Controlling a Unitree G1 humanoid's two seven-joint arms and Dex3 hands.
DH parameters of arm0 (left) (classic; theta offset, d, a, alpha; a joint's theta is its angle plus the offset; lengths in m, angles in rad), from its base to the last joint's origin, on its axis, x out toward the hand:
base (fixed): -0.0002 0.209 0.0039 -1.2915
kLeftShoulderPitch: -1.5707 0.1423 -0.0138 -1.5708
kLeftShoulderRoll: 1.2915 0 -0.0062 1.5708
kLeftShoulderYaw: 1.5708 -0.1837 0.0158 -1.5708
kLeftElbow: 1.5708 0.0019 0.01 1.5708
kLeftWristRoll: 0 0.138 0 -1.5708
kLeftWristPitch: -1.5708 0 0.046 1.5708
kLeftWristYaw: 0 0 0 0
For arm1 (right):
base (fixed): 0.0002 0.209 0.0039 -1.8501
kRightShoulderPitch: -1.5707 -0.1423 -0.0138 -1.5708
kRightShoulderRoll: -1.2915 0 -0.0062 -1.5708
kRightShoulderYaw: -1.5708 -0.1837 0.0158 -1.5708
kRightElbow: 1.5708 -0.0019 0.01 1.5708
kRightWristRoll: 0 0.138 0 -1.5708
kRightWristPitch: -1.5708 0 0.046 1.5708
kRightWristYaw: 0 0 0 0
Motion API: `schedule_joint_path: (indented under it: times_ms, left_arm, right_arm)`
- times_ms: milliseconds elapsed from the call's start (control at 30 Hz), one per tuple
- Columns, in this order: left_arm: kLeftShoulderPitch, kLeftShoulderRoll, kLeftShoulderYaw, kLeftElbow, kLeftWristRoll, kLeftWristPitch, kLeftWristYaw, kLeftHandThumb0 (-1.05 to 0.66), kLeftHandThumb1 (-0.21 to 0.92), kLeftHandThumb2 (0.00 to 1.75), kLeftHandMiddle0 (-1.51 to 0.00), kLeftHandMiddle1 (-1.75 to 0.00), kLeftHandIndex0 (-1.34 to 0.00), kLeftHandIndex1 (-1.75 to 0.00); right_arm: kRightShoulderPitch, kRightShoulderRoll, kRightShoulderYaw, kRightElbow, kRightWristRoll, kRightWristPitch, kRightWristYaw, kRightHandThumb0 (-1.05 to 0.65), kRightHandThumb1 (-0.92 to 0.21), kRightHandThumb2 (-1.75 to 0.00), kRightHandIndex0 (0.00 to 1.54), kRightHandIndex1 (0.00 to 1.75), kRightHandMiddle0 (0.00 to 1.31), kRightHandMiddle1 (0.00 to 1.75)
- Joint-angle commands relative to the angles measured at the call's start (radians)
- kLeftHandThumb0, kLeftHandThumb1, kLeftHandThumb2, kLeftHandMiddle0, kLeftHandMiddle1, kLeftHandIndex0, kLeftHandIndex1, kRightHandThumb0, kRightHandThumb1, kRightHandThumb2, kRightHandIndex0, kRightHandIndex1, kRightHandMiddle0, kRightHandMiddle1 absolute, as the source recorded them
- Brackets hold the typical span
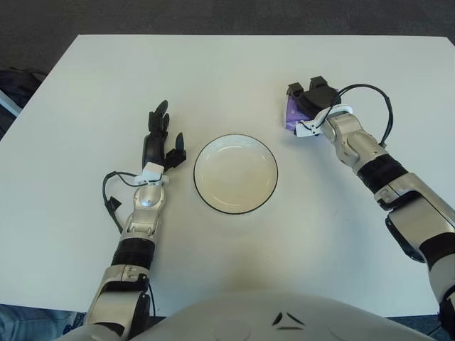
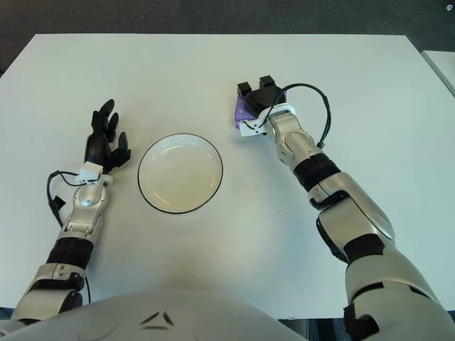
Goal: Put the tissue paper into the plate.
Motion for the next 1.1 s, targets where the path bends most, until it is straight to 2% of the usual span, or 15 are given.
schedule_joint_path:
  times_ms: [0,67,233,333,667,867,967,1067]
  left_arm:
    - [0.173,-0.047,-0.022,0.150,0.018,0.001,0.014,-0.65,0.92,0.79,-0.32,0.00,0.00,-0.60]
    - [0.174,-0.046,-0.022,0.150,0.018,0.001,0.013,-0.65,0.92,0.79,-0.32,0.00,0.00,-0.60]
    - [0.175,-0.044,-0.022,0.148,0.017,0.002,0.011,-0.66,0.92,0.79,-0.31,0.00,0.00,-0.59]
    - [0.175,-0.043,-0.022,0.147,0.017,0.003,0.010,-0.67,0.92,0.79,-0.31,0.00,0.00,-0.59]
    - [0.176,-0.038,-0.022,0.147,0.015,0.006,0.003,-0.68,0.92,0.79,-0.31,0.00,0.00,-0.58]
    - [0.174,-0.038,-0.021,0.152,0.013,0.006,0.004,-0.67,0.92,0.79,-0.31,-0.01,0.00,-0.59]
    - [0.171,-0.038,-0.019,0.158,0.013,0.004,0.005,-0.67,0.92,0.80,-0.32,-0.01,0.00,-0.59]
    - [0.169,-0.037,-0.018,0.163,0.013,0.004,0.007,-0.67,0.92,0.80,-0.32,-0.01,0.00,-0.59]
  right_arm:
    - [0.139,0.008,0.057,0.038,-0.002,-0.024,0.130,-0.01,-0.37,-1.15,0.55,1.75,0.56,1.44]
    - [0.141,0.010,0.053,0.041,0.002,-0.031,0.119,0.00,-0.35,-1.19,0.57,1.75,0.57,1.46]
    - [0.157,0.019,0.030,0.064,0.020,-0.069,0.038,0.00,-0.24,-1.38,0.64,1.74,0.50,1.68]
    - [0.162,0.023,0.020,0.067,0.027,-0.075,0.021,0.00,-0.23,-1.41,0.67,1.71,0.48,1.72]
    - [0.190,0.051,-0.031,0.068,0.055,-0.074,-0.020,0.00,-0.20,-1.44,0.72,1.67,0.48,1.75]
    - [0.213,0.070,-0.069,0.078,0.083,-0.107,-0.094,0.00,-0.19,-1.45,0.73,1.68,0.48,1.75]
    - [0.221,0.079,-0.089,0.093,0.102,-0.148,-0.144,0.00,-0.19,-1.46,0.73,1.69,0.48,1.75]
    - [0.232,0.096,-0.128,0.130,0.136,-0.228,-0.248,0.00,-0.18,-1.47,0.74,1.69,0.49,1.75]
